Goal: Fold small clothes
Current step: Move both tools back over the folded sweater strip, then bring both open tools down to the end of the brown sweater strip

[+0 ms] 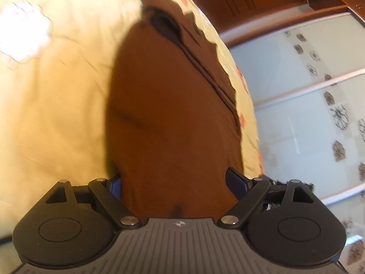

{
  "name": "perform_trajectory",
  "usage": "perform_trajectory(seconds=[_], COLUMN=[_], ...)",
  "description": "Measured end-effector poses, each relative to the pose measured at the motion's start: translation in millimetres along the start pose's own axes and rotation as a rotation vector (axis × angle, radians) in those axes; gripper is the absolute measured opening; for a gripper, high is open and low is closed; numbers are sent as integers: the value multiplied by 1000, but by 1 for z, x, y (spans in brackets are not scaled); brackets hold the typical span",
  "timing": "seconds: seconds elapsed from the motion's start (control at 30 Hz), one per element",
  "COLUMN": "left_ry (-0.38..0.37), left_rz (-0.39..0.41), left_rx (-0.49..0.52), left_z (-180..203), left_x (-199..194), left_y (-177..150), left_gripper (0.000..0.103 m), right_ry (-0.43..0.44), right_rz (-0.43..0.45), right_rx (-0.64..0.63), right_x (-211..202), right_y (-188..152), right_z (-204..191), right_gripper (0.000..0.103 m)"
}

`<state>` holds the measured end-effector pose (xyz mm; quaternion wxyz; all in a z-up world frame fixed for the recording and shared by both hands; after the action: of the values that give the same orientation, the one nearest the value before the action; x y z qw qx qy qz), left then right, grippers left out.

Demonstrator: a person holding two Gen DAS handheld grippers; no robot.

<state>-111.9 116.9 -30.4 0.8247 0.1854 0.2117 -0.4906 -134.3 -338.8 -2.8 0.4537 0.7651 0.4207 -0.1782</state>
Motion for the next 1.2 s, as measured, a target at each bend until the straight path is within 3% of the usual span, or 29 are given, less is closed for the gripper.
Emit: perform_trajectory(seconds=[0.2, 0.27, 0.33, 0.43, 0.53, 0.63, 0.7, 0.77, 0.87, 0.9, 0.93, 1.0, 1.03, 1.2], left_ry=[-30, -47, -43, -21, 19, 71, 82, 76, 92, 107, 126, 145, 148, 151], left_rz=[-53, -66, -69, -59, -46, -39, -40, -40, -31, -27, -21, -11, -6, 34], left_rx=[12, -4, -9, -5, 7, 46, 66, 78, 76, 84, 97, 123, 139, 148], left_z=[1, -5, -9, -12, -9, -6, -5, -4, 0, 3, 7, 14, 18, 20], left_x=[7, 2, -5, -16, -21, -26, -26, -21, -15, -13, -13, -15, -17, -19], left_y=[-9, -11, -12, -15, -16, -20, -21, -17, -3, 1, 4, 7, 7, 1], left_gripper=[88, 89, 89, 89, 89, 89, 89, 89, 89, 89, 89, 89, 89, 89], right_ry=[229, 244, 198, 27, -58, -164, -260, -442, -888, -883, -782, -528, -454, -304], right_rz=[-57, -70, -78, -128, -234, -336, -347, -232, 81, 153, 181, 146, 117, -43], right_rx=[120, 114, 78, -57, -228, -376, -450, -501, -620, -618, -577, -447, -399, -233], right_x=[5, 2, -5, -20, -40, -80, -112, -135, -142, -137, -129, -104, -89, -31], right_y=[-6, -7, -5, -4, -21, -45, -55, -46, -24, -20, -17, -14, -13, -20], right_z=[15, 16, 14, 1, -19, -30, -30, -27, -39, -45, -48, -48, -47, -30], right_gripper=[103, 101, 98, 101, 99, 97, 98, 98, 100, 102, 103, 102, 102, 102])
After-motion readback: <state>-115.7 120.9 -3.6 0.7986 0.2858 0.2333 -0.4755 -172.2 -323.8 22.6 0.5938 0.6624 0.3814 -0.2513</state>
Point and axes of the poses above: each gripper's, at about its wrist camera, not at the fingertips, and x roughly the way its jaws point, z to its right, y to its top, the point moved 4 cm from there along x, roughly the way its jaws point, and after that the axes turned 12 degrees about -x, right-handed, at the moved point
